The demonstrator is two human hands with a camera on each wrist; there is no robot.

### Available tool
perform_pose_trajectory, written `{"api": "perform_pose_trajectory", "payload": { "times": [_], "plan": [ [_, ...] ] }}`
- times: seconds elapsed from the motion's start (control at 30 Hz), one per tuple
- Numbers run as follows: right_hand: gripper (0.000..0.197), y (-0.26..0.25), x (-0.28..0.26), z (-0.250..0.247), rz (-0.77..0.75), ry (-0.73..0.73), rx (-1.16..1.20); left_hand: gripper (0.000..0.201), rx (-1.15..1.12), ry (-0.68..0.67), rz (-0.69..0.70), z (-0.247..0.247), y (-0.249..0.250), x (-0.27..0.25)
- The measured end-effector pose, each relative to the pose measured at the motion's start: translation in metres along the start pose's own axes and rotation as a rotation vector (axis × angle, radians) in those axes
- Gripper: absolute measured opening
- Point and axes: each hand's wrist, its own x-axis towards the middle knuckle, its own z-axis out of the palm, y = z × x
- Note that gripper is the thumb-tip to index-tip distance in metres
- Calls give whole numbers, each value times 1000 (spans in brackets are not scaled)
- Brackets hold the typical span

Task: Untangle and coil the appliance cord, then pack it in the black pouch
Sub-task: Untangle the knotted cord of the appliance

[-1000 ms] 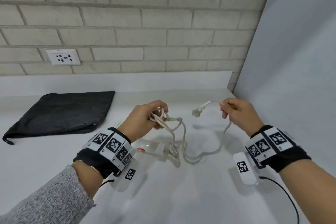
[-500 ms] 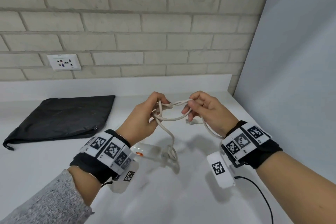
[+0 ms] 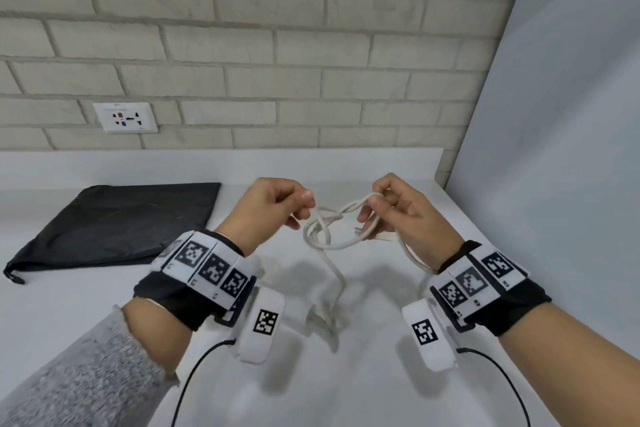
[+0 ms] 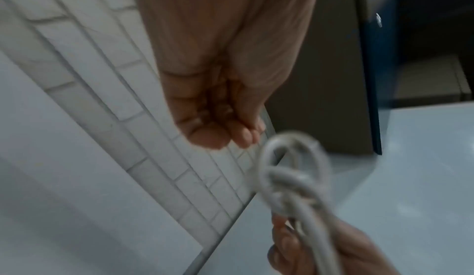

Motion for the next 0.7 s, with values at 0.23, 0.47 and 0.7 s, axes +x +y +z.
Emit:
{"api": "perform_pose_trajectory", "payload": {
  "times": [0.23,0.47,0.7],
  "plan": [
    [11,-5,2,12,-8,-74,-24,6,322,-240,130,17,5,0],
    [11,4,-4,14,34,14,-4,25,-377,73,-186,11,-10,-1],
    [15,14,-1,0,-7,-9,-277,37,-547,-277,-372,-10,-6,-15]
  ]
}}
